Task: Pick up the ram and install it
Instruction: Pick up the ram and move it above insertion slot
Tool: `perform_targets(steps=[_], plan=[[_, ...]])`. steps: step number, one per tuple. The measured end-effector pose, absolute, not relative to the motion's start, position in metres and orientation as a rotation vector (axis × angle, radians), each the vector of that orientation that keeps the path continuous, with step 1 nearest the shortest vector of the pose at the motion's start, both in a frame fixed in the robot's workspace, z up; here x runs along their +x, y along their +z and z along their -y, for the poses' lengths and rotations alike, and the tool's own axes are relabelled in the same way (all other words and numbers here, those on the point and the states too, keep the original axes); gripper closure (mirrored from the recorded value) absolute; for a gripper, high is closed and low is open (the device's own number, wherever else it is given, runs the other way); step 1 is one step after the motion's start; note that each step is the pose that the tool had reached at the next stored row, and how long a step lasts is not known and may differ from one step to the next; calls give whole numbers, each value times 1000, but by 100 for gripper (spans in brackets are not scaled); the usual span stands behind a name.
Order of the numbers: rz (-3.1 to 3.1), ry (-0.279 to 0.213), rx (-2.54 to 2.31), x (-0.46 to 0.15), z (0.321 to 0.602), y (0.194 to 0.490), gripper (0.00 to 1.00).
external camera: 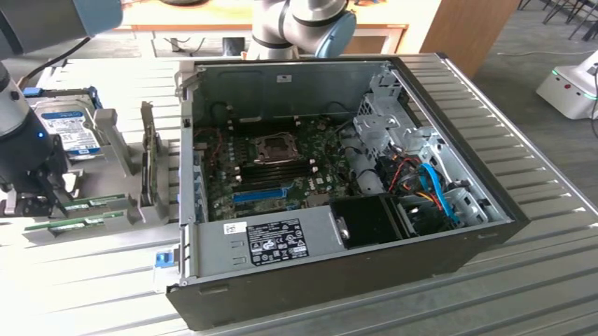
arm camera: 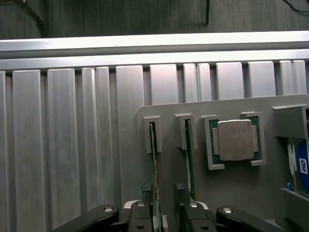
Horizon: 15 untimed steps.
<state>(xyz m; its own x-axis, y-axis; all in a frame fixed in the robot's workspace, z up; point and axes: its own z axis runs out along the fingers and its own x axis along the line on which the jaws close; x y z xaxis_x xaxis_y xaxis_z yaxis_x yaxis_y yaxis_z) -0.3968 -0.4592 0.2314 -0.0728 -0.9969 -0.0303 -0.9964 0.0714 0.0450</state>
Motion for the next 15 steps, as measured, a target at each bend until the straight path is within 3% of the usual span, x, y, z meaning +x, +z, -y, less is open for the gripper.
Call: perform_targets(steps=[15], plan=[[2293,-84,2133,-397,459,219,69]])
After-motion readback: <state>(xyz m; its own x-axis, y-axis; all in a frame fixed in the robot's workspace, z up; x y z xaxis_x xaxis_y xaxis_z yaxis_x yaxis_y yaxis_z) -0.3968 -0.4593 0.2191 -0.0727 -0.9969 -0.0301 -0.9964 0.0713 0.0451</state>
